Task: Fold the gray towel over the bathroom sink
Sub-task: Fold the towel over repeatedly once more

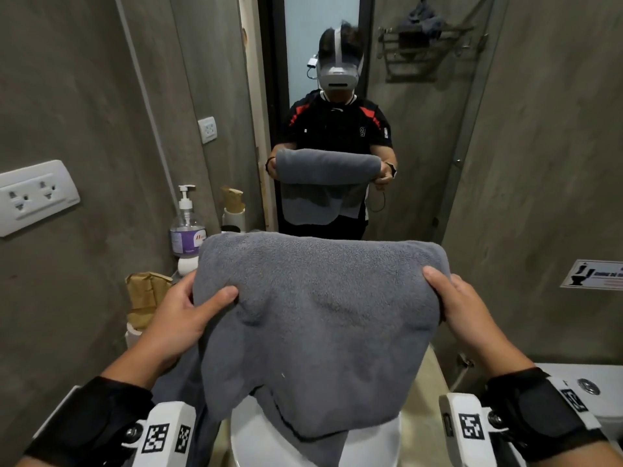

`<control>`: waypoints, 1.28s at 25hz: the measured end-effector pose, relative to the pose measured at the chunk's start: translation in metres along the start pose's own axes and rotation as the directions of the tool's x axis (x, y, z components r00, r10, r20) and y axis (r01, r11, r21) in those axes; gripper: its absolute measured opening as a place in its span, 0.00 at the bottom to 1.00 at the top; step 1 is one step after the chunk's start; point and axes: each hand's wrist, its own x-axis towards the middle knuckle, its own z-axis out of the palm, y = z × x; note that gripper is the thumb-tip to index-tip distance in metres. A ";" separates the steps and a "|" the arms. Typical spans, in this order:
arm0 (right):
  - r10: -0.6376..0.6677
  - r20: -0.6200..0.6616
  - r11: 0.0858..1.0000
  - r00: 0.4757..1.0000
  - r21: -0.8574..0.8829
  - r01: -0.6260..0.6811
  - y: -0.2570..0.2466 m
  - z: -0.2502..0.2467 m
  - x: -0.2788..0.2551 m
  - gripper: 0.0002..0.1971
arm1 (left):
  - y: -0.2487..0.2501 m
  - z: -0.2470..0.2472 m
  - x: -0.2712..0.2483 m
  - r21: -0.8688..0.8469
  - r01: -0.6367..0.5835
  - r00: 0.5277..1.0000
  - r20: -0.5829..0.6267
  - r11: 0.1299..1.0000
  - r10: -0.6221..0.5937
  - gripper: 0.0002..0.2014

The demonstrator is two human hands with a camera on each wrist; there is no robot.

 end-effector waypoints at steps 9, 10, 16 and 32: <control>-0.104 0.066 0.990 0.992 0.100 0.097 0.008 0.002 -0.010 0.34 | -0.014 0.001 -0.013 0.066 -0.017 0.997 -0.075 0.998 0.022 0.24; -0.130 0.143 0.989 0.981 0.095 0.117 0.010 0.002 -0.014 0.38 | -0.014 0.000 -0.013 0.070 -0.027 0.995 -0.091 0.997 0.034 0.24; -0.183 0.354 0.976 0.917 -0.045 0.212 0.017 0.000 -0.022 0.52 | -0.019 -0.009 -0.019 0.100 -0.066 0.991 -0.108 0.993 0.076 0.18; -0.096 0.091 0.990 0.991 0.112 0.085 0.016 -0.001 -0.011 0.11 | -0.008 -0.021 -0.015 0.183 0.010 0.997 0.067 0.983 -0.023 0.29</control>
